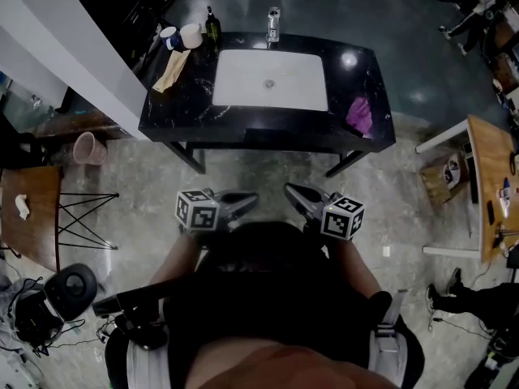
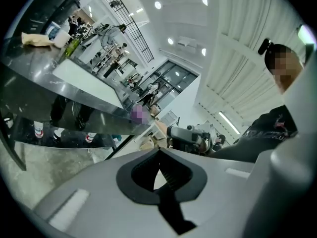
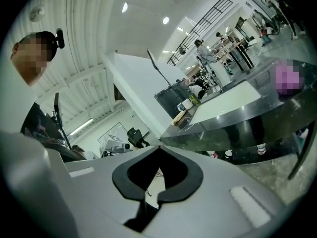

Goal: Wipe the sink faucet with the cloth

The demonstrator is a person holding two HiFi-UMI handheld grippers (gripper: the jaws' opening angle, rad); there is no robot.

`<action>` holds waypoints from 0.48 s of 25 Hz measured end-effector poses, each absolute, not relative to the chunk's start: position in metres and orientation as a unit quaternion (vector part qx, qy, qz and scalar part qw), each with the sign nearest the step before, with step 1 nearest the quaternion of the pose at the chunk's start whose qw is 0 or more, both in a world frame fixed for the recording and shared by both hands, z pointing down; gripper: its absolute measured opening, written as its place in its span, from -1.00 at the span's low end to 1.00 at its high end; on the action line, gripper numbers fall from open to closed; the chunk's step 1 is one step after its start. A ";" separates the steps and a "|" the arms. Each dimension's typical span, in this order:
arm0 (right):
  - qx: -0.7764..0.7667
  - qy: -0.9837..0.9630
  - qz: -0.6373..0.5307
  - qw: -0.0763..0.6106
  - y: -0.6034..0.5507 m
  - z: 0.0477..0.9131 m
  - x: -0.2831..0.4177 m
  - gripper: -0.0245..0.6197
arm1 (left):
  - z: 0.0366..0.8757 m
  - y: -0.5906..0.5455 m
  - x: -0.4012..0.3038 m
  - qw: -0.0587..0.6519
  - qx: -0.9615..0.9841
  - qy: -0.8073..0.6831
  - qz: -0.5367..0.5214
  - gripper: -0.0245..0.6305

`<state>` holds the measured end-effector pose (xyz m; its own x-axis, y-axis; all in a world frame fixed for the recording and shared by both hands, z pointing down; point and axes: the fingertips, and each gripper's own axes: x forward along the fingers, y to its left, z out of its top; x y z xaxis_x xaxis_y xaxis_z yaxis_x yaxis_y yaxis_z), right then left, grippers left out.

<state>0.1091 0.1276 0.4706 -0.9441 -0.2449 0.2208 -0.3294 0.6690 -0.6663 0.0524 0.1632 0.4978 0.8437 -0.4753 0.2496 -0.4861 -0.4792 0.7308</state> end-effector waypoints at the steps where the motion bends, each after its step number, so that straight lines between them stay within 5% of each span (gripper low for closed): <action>1: 0.156 -0.912 0.375 0.057 0.129 0.471 0.108 -0.90 | 0.498 0.164 0.052 0.433 0.858 -0.278 0.002 -0.92; 12: 0.151 -0.910 0.383 0.053 0.134 0.475 0.102 -0.90 | 0.506 0.168 0.048 0.463 0.844 -0.270 -0.010 -0.92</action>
